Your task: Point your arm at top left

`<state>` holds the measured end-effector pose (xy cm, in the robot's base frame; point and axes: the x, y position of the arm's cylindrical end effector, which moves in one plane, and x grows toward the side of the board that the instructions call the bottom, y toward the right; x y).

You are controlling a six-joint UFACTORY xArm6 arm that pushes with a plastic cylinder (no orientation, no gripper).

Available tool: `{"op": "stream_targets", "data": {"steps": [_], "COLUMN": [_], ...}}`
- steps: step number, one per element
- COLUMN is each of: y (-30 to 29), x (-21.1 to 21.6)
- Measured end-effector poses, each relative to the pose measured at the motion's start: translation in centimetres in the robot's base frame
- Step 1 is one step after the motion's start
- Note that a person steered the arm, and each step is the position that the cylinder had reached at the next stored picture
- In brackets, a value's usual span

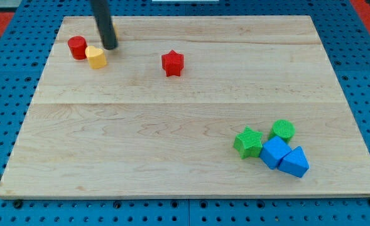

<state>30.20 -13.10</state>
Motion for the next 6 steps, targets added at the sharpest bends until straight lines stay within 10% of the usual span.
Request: {"op": "stream_targets", "data": {"steps": [5, 6], "y": [-14.9, -9.6], "x": [-4.1, 0.7]}}
